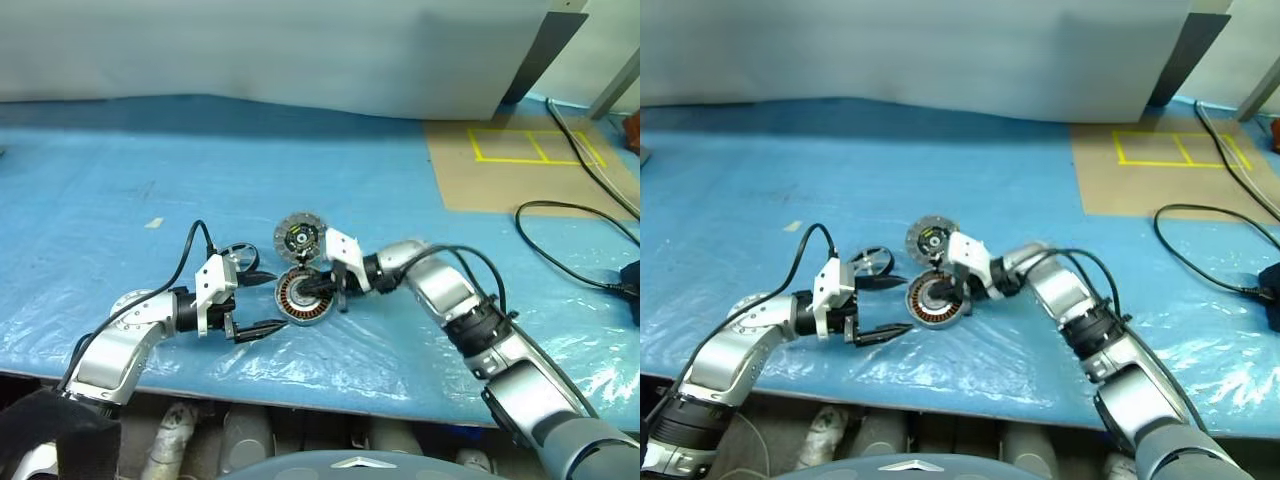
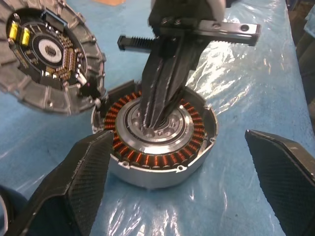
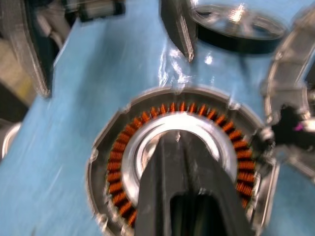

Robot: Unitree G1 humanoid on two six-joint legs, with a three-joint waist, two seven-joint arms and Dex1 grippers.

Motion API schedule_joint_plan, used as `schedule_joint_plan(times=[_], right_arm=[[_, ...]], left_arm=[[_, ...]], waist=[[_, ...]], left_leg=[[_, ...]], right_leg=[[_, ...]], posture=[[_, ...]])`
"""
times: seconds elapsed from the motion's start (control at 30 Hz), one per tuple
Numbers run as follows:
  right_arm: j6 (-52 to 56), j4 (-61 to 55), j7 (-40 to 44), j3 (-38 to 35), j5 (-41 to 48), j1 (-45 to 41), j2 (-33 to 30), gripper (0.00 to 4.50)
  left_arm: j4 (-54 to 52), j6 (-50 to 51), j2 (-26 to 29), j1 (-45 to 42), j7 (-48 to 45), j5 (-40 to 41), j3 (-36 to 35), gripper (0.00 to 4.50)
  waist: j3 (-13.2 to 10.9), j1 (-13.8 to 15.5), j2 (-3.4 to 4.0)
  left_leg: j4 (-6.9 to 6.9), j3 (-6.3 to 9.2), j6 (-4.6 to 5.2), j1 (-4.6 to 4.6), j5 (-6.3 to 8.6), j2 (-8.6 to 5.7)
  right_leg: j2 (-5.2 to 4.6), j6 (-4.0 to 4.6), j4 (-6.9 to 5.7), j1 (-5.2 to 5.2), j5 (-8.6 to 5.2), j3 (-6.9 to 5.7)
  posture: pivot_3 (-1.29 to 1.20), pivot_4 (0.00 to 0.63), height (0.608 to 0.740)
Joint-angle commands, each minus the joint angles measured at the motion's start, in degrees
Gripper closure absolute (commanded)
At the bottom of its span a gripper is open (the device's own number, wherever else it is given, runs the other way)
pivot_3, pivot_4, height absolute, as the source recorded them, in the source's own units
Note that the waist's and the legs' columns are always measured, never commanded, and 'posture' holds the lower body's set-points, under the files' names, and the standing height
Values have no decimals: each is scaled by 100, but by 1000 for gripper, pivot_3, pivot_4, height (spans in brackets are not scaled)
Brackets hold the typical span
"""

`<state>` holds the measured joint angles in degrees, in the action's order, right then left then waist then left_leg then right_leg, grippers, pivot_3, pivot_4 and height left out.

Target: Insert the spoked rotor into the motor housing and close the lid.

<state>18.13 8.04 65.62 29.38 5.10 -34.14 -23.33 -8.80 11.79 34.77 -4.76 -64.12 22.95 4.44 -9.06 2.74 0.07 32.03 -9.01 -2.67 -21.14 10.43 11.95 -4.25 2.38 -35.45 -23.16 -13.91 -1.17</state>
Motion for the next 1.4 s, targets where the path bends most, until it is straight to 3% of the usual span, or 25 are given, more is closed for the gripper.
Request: schedule_joint_plan(times=[0.03,0.37,0.53,0.73,0.9,1.03,1.4], right_arm=[[-233,338,55,358,-490,229,-175,4485],[790,-15,130,-754,723,-111,363,4485],[692,-178,228,-388,429,113,220,4485],[-314,560,-11,355,-685,254,-96,4485],[542,37,134,-426,384,151,222,4485],[1122,-324,170,-896,980,-40,372,4485],[1203,-761,28,-876,946,0,238,4485]], left_arm=[[-115,-26,3,-53,3,48,-32,0],[-150,41,-2,-112,27,67,-21,0],[-201,91,20,-115,28,75,-23,0],[-237,183,12,-188,59,80,-10,0],[-286,208,21,-171,60,87,-21,0],[-294,179,26,-124,46,84,-29,0],[705,-19,375,-532,144,66,-741,0]], waist=[[3,-6,-5],[-1,-13,-6],[-1,-11,-7],[1,-21,-7],[0,-17,-7],[-1,-16,-6],[-3,-15,-8]], left_leg=[[-1,1,1,16,1,3],[14,1,4,8,0,5],[9,1,3,-9,0,6],[7,1,2,7,0,7],[8,1,25,47,14,5],[13,2,26,23,13,6],[5,2,1,-14,0,9]], right_leg=[[1,0,0,14,-1,-1],[3,0,-11,6,0,5],[5,1,-7,-8,0,0],[4,0,-6,5,-1,-1],[3,-1,-9,41,-1,6],[3,0,-12,18,0,6],[7,1,-7,-13,0,-7]], posture=[[0,150,740],[0,150,740],[0,150,740],[0,150,740],[0,150,740],[0,150,740],[0,150,740]])
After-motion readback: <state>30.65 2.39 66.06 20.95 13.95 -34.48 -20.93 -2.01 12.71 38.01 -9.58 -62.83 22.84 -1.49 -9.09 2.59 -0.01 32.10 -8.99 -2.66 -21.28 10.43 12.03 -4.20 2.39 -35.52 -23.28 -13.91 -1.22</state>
